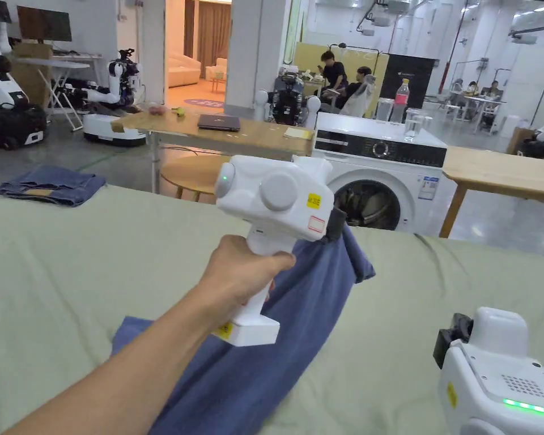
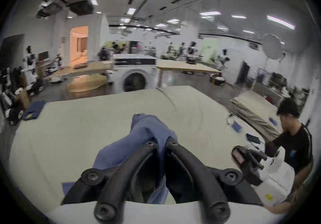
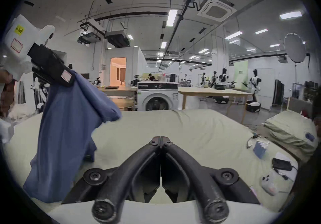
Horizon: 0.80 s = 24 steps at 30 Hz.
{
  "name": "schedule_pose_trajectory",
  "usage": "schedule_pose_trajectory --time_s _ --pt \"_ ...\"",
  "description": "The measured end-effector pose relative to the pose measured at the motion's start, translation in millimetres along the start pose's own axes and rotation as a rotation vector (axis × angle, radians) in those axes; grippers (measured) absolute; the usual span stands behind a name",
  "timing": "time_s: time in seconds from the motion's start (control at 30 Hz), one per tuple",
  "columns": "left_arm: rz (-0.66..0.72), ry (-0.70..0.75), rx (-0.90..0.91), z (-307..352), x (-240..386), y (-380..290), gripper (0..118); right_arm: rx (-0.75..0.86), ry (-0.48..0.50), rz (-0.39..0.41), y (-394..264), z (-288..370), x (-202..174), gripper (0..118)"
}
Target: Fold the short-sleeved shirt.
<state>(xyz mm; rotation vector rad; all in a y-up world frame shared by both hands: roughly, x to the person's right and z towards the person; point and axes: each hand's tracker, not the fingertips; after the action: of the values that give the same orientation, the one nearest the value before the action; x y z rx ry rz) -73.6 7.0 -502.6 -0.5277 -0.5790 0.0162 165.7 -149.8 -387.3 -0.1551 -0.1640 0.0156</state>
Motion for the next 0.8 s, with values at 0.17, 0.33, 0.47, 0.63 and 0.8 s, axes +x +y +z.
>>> schedule_pose_trajectory --time_s 0.17,0.33,0.47,0.63,0.8 --pt "-0.040 -0.138 -0.085 -62.3 55.9 -34.6 0 -0.015 -0.095 0.002 -5.4 9.8 46.3 0" --pt "-0.026 -0.198 -0.190 -99.5 81.7 -89.1 2 -0.043 -0.145 -0.008 -16.2 15.3 74.4 0" --pt "0.011 -0.222 -0.235 -109.4 76.3 -111.4 39 -0.068 -0.158 -0.024 -23.3 13.3 78.9 0" --pt "0.056 -0.172 -0.110 -70.1 50.0 -103.8 67 -0.071 -0.119 -0.027 -19.8 9.9 63.4 0" --pt "0.069 0.027 0.046 -3.2 12.7 -108.5 47 -0.053 -0.034 -0.023 -10.7 5.5 32.1 0"
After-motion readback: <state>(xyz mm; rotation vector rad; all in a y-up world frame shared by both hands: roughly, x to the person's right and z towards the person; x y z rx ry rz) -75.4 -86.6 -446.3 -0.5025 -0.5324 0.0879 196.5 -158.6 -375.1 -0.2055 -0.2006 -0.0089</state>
